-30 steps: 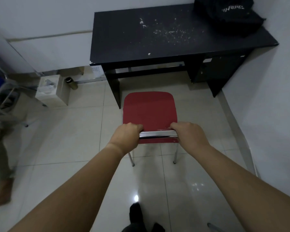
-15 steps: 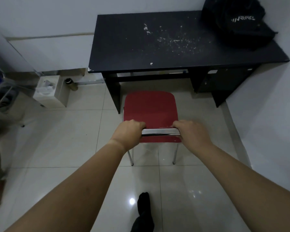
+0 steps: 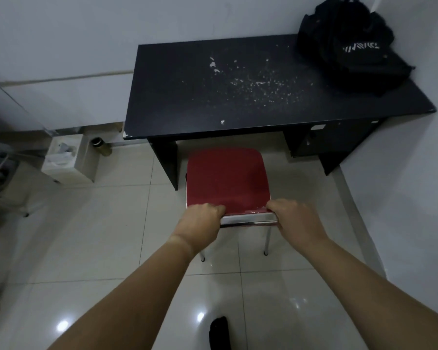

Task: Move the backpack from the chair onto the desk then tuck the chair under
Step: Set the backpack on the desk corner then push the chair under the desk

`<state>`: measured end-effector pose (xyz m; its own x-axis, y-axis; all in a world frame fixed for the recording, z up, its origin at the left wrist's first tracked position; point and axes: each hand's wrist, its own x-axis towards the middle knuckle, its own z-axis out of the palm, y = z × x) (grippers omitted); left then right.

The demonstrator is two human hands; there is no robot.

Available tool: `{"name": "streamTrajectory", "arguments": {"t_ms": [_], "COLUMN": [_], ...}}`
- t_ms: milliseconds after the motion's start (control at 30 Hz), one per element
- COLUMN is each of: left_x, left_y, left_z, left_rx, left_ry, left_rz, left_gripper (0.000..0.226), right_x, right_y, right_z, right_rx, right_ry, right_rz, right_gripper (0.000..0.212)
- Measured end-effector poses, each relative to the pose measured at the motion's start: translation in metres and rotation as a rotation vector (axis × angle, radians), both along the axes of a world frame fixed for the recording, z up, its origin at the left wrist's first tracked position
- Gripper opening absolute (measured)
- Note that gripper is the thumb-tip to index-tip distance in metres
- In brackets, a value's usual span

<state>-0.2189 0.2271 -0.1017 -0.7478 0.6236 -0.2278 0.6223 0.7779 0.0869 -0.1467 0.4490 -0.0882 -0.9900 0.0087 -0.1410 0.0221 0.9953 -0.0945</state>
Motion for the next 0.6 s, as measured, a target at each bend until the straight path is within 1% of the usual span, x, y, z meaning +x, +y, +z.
{"name": "streamTrajectory", "arguments": {"t_ms": [233, 400, 500, 600], "left_x": [-0.045, -0.069, -0.083, -0.094], "left_y": [-0.002, -0.001, 0.009, 0.023], "left_z": [0.008, 0.003, -0.001, -0.005], "left_rx": [0.027, 0.045, 0.066, 0.061], "left_ry": [0.042, 0.057, 0.069, 0.093], "left_rz": [0.024, 0.016, 0.019, 0.012], "left_gripper": [0.021, 0.019, 0.019, 0.023], "right_x": [-0.04, -0.062, -0.079, -0.095], "right_y": [-0.002, 0.002, 0.011, 0.025], "right_z": [0.001, -0.003, -0.006, -0.007], "right_rx": [-0.001, -0.016, -0.014, -0.011], "right_ry": [0.057, 0.106, 0.094, 0.08], "right_rz": [0.013, 0.033, 0.024, 0.012], "right_gripper": [0.016, 0.02, 0.019, 0.016]}}
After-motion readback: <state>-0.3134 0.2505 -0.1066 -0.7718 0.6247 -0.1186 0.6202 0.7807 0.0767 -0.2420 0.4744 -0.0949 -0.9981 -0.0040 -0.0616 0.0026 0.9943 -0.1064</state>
